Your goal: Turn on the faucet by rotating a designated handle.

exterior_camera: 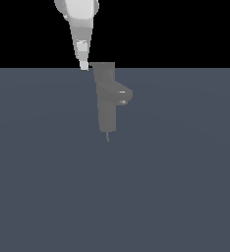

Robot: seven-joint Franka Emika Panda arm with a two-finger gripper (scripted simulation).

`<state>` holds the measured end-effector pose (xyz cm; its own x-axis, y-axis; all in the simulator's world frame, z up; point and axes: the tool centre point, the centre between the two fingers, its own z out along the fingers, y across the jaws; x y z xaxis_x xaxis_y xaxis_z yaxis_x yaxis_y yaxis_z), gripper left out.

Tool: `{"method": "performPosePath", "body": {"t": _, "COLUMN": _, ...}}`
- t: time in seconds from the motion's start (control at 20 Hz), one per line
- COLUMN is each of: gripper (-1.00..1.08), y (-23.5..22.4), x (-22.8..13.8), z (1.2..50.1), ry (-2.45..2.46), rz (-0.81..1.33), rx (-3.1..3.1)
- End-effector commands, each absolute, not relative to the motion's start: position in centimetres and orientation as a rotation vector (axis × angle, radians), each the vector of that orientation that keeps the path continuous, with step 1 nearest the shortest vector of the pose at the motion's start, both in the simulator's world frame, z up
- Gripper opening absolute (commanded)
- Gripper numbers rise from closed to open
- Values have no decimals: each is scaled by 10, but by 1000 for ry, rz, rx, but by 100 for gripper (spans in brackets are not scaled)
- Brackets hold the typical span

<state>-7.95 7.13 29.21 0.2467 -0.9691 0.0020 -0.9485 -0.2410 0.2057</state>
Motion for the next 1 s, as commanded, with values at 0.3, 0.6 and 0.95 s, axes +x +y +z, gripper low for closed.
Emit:
{"method": "performPosePath", "body": {"t": 0.3, "gripper": -100, "y": 24, "x": -71, "z": 295, "ry": -1831, "rz": -182, "rx": 2342}}
{"method": "performPosePath", "body": {"t": 0.6, "gripper": -100, "y": -14, "x": -64, "z": 297, "ry": -1838, "rz": -180, "rx": 2341}}
{"method": "performPosePath", "body": {"t": 0.95, "gripper": -100, "y": -19, "x": -62, "z": 294, "ry": -1798, "rz": -192, "rx": 2364}}
